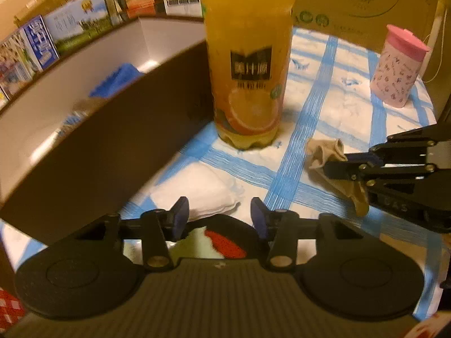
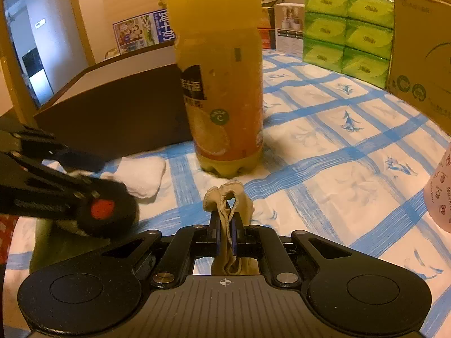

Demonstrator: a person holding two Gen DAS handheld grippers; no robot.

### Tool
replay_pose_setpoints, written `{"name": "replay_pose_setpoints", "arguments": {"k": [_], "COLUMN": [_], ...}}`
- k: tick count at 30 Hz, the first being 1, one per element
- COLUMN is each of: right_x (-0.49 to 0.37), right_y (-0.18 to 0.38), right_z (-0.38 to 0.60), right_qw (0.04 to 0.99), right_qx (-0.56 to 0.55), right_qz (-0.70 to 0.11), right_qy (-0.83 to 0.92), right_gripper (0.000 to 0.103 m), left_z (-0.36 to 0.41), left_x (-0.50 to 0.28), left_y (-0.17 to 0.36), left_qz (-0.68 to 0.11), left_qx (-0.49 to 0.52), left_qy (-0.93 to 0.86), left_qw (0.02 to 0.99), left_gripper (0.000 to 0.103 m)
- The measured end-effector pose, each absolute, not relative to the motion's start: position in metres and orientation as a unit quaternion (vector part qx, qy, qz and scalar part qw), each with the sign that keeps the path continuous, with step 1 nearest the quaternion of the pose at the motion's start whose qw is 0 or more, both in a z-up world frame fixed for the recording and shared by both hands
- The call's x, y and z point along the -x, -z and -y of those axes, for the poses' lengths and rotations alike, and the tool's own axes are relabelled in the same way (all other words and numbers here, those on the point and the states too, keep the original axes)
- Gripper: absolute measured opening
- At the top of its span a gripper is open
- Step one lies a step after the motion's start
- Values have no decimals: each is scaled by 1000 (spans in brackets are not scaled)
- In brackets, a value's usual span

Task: Organize soft objects
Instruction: 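Grasp the beige sock with the right gripper while the left grasps the white cloth, then carry the beige sock and white cloth in both grippers over the box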

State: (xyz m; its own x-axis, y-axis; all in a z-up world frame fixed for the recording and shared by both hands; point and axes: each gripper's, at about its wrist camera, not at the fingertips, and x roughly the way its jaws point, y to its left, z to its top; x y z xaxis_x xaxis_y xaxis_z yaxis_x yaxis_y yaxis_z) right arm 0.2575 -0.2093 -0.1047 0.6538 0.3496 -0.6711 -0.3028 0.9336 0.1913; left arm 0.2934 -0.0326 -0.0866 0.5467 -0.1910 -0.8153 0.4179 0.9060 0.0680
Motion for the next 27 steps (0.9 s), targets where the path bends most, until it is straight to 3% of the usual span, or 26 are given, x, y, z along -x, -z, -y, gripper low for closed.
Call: {"name": "replay_pose_setpoints", "arguments": {"k": [10, 13, 15, 18, 27], "right_x": [-272, -273, -275, -274, -266], "right_y": [117, 119, 120, 119, 101], "right_z": [207, 206, 206, 206, 200], "right_qw": [906, 905, 905, 905, 910], "right_qx": [-47, -50, -50, -51, -50], "right_qz": [-382, -383, -383, -383, -363], "right_qy": [-179, -179, -179, -177, -192], "right_gripper": [7, 8, 8, 8, 7], "left_z": [35, 29, 26, 19, -6], "left_x": [-315, -319, -320, -320, -303], "left_y": [119, 120, 119, 114, 82], "left_qz": [-462, -461, -456, -449, -422], "left_qx": [-150, -131, -125, -114, -54], "left_qy": [148, 143, 137, 132, 112], "left_qw": [862, 866, 870, 876, 898], "left_gripper": [51, 36, 19, 2, 1]}}
